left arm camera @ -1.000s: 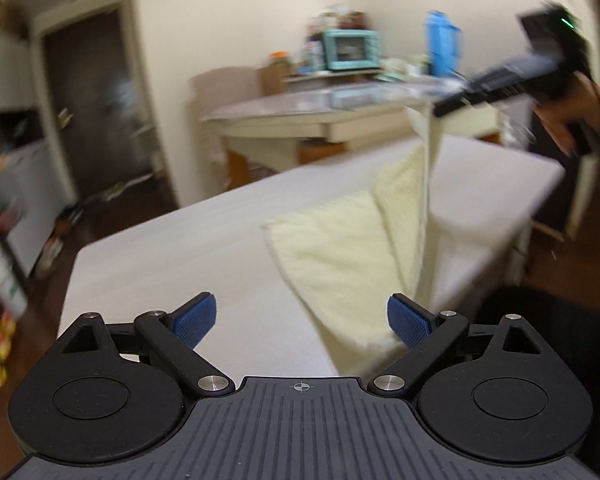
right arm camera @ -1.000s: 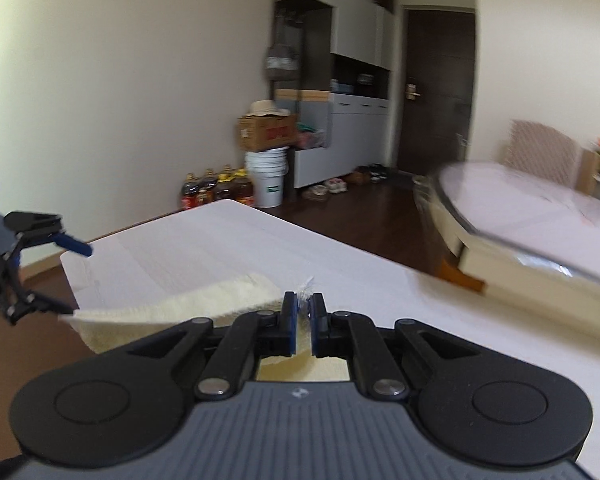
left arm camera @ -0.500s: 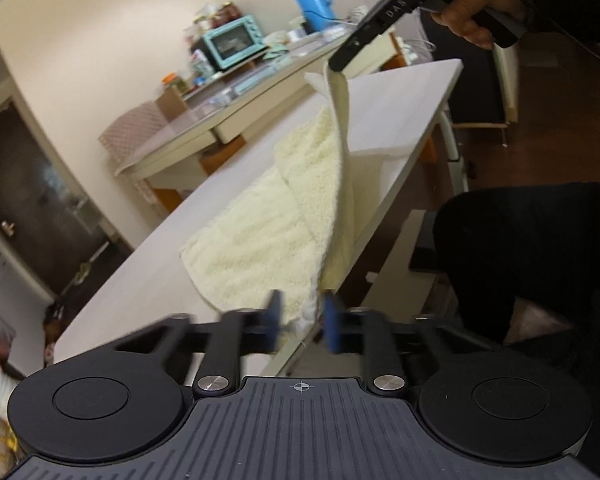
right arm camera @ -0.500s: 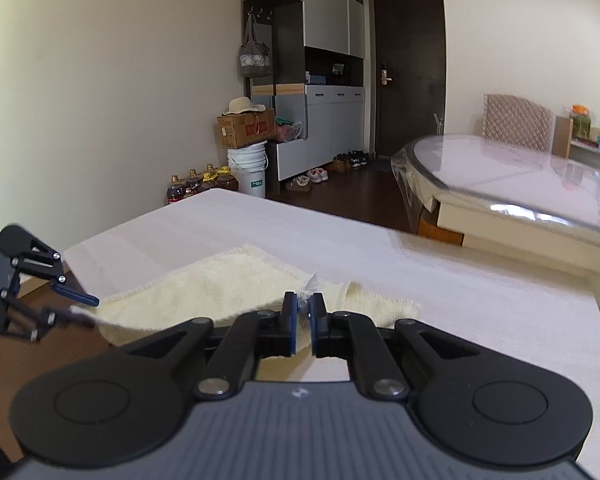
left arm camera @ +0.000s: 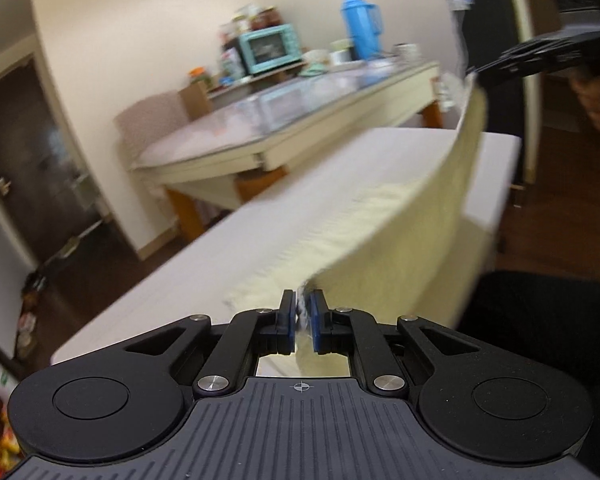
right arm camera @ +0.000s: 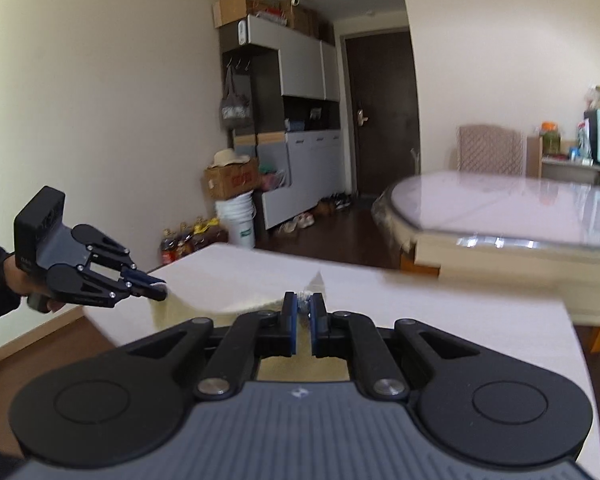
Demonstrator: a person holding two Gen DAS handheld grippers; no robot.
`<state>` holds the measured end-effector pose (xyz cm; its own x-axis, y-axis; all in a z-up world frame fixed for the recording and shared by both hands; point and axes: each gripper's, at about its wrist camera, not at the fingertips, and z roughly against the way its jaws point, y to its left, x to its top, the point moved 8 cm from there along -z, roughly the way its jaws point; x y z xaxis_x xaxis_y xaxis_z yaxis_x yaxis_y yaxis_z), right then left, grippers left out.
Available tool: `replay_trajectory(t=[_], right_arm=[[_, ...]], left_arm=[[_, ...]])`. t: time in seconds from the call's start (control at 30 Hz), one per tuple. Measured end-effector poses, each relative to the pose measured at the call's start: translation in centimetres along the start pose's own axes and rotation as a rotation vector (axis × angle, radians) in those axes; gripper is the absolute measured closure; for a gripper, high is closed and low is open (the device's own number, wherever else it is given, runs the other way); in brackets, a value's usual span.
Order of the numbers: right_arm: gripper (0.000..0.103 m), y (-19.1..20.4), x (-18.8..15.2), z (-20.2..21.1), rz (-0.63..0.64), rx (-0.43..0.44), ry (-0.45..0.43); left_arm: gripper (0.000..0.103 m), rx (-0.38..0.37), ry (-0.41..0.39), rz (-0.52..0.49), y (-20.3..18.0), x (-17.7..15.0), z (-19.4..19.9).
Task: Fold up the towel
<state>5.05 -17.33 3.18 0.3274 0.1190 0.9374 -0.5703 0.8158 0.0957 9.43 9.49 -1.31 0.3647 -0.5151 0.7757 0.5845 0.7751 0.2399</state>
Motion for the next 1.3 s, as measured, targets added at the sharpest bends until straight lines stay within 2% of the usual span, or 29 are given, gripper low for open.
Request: replay_trajectory(t=[0.13,0.2,0.33,0.57,0.7,0.77,0.93,1.0,1.03,1.07,1.17,1.3], right_arm=[[0.096,-4.9,-0.3,-7.0,-0.129,0.000,0.079],[0.096,-6.7,-1.2,-9.7,-0.154,-0.023,0.117],[0.096,-9.1,-3.0,-12.8,-0.209,-0.061,0.176],[0.096,-11.3,-5.4,-15.2,-0.269,-0.107,0.223],[0.096,-11.3,-5.4,-14.6,-0.273,-0.124,0.183],[0.096,-11.3,-5.2,-14.5,-0.268,-0.125,0.173],[0.095,-12.0,-6.4,-16.0,-0.270,-0.138,0.232],[0.092,-12.1,-6.7,-16.3,-0.271,-0.146,0.248],[0.088,-12.2,-6.7,-16.3,-0.264,-0.156,0.255],[0.083,-12.1,-6.6,-16.2,-0.260,-0.166,0.251],[0.081,-11.6,-5.6,-14.8,-0.240,-0.210,0.212],[0.074,-7.6,-3.3,-12.8,-0.180,-0.193,0.144]], left_arm=[[0.095,0.000,0.047,0.090,2.8,0.9,-3.8],[0.095,-0.002,0.072,0.131,4.3,1.4,-6.1],[0.095,-0.012,0.093,0.137,5.9,2.3,-9.6],[0.094,-0.020,0.130,0.142,7.0,1.4,-12.8],[0.094,-0.029,0.110,0.178,7.6,1.1,-12.6],[0.091,-0.022,0.121,0.176,7.8,0.8,-12.7],[0.080,0.010,0.159,0.158,7.9,-0.1,-13.6],[0.075,0.015,0.159,0.156,7.9,-0.1,-13.6],[0.068,0.022,0.158,0.155,8.0,-0.2,-13.5],[0.064,0.025,0.158,0.155,8.1,-0.1,-13.4],[0.053,0.046,0.145,0.167,8.9,-0.1,-12.5],[0.047,0.107,0.116,0.191,11.0,-0.3,-10.0]])
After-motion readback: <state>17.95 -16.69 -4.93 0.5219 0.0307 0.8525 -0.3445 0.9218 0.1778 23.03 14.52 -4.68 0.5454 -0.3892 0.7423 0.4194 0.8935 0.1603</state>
